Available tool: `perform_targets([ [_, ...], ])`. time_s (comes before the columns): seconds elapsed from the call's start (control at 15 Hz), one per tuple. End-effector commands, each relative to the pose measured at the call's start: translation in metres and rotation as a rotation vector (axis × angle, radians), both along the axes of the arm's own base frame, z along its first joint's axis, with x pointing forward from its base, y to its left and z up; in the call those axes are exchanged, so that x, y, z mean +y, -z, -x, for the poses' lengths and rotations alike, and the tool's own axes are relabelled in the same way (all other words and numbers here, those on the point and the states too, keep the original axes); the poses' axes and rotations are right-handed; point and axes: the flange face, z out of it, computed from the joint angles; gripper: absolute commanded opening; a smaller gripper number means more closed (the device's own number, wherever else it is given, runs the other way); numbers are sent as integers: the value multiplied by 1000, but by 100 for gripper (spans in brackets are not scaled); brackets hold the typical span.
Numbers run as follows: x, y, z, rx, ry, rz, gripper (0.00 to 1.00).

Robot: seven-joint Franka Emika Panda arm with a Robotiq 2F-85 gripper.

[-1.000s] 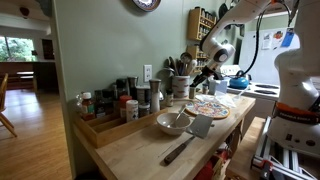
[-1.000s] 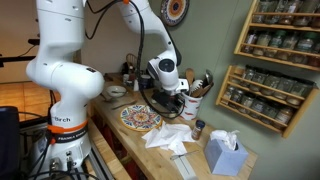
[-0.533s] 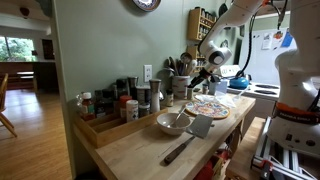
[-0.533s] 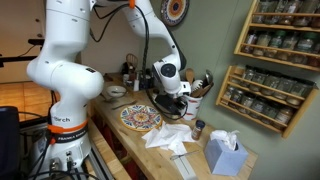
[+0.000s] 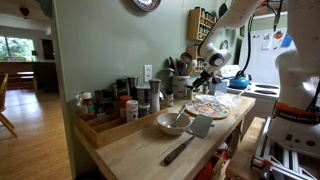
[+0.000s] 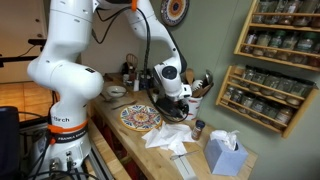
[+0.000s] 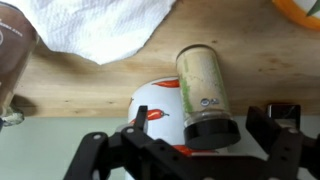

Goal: Put the salt shaker on the table

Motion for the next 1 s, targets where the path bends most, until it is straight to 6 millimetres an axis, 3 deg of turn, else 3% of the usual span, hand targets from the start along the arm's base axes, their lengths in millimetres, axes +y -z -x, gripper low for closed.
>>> perform_targets([
  [0.0,-3,6,19,74,-65,-62,100],
  [0.27,-15,10,37,212,-71,-84,100],
  [0.67,-48,-5,53,379,45,-178,100],
  [0.93,-82,-38,56,436,190,-235,100],
])
